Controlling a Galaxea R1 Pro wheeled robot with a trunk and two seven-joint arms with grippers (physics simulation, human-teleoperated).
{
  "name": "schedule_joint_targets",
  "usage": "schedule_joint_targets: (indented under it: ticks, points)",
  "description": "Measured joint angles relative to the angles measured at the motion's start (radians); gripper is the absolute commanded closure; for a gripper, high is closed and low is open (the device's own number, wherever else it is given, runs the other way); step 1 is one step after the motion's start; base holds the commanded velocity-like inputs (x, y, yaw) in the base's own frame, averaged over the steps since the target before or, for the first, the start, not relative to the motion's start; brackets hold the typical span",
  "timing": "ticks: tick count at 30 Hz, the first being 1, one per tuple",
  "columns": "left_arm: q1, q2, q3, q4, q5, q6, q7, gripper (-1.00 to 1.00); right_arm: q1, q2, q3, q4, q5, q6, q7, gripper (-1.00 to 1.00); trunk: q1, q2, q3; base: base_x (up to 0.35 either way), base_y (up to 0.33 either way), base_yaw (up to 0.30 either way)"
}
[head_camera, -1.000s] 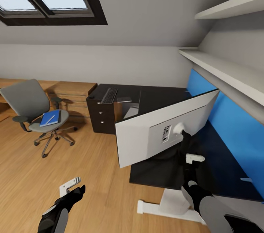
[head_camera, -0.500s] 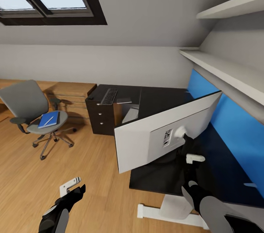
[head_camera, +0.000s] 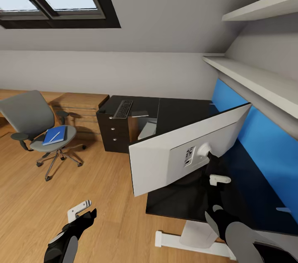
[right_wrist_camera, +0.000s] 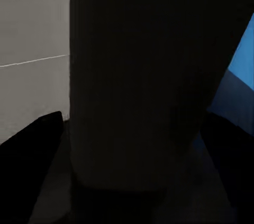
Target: In the bedroom, organize the workspace by keeping the computer under the desk, ensuring the monitor is on the desk, placing the keyboard on the desk next to the monitor, placing the mouse on the desk next to the keyboard, moving the folder from the swivel chair onto the desk next to the mouse, stacking the notebook on top of the folder with the pen on top of the notebook, and positioning the swivel chair next to the desk.
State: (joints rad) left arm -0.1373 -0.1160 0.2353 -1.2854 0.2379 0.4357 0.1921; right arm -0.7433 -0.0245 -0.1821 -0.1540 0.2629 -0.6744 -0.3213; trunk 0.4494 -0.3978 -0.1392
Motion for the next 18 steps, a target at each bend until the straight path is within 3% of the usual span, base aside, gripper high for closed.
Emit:
schedule_joint_targets:
  ticks: [18]
  points:
    - [0.0,0.0,0.0,0.0,0.0,0.0,0.0,-1.0,-0.001,0.0,-0.017,0.003,-0.012,-0.007,-0.005,1.0,0.0,0.0,0.0,0.0,0.0,0.0]
